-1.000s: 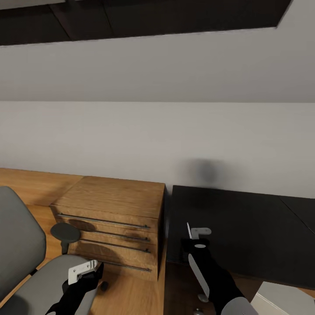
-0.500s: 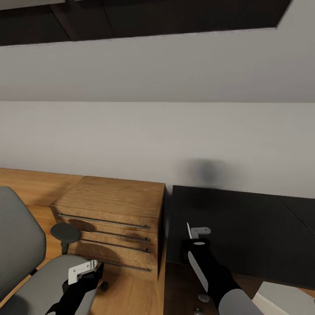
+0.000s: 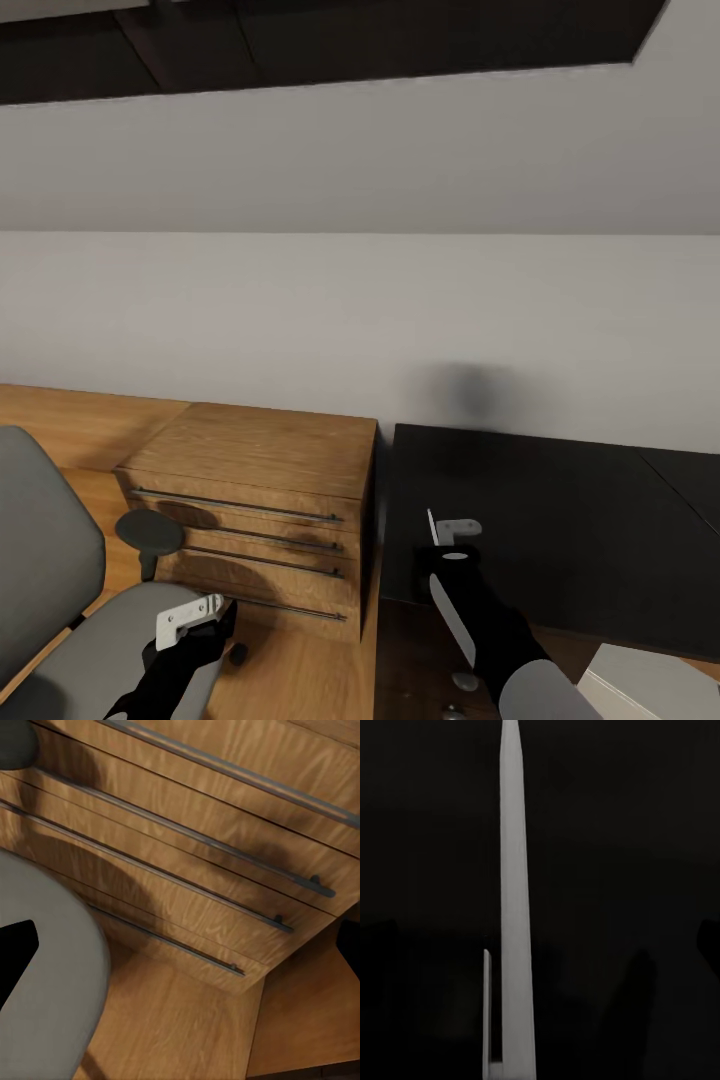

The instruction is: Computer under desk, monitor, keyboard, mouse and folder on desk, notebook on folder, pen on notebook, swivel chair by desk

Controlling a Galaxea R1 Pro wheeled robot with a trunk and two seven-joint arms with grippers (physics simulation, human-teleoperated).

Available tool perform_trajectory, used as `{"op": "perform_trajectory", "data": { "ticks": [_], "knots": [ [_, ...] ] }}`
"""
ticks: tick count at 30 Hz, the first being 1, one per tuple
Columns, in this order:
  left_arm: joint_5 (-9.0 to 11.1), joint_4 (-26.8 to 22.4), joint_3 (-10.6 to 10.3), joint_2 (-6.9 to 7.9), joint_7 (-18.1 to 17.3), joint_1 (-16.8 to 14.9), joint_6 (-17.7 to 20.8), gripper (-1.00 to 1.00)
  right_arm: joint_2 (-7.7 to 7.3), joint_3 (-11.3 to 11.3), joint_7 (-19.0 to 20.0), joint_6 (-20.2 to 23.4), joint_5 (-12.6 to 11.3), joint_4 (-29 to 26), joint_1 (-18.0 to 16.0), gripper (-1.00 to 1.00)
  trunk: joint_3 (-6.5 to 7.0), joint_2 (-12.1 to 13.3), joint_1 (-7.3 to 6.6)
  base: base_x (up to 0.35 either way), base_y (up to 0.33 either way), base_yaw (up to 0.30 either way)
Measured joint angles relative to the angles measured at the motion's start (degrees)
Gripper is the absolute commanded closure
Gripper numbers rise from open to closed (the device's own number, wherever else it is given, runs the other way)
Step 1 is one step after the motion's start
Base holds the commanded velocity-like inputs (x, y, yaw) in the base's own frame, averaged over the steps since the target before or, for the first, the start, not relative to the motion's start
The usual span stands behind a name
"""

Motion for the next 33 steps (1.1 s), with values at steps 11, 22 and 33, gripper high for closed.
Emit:
{"op": "perform_trajectory", "data": {
  "ticks": [11, 22, 33],
  "knots": [
    [0.0, 0.1, 0.0, -0.03, 0.0, 0.0, 0.0, -1.00, -0.03, 0.0, 0.0, 0.2, -0.1, 0.5, -0.4, -1.00, 0.00, 0.0, 0.00, 0.000, 0.000, 0.000],
    [0.0, 0.1, 0.0, -0.04, 0.0, 0.0, 0.0, -1.00, -0.07, 0.0, 0.1, 0.1, -0.1, 1.3, -1.0, -1.00, 0.00, 0.0, 0.00, 0.000, 0.000, 0.000],
    [0.0, 0.1, 0.0, -0.05, 0.1, 0.0, 0.0, -1.00, -0.06, 0.0, 0.0, 0.1, -0.3, 1.3, -1.0, 1.00, 0.00, 0.0, 0.00, 0.000, 0.000, 0.000]
  ]
}}
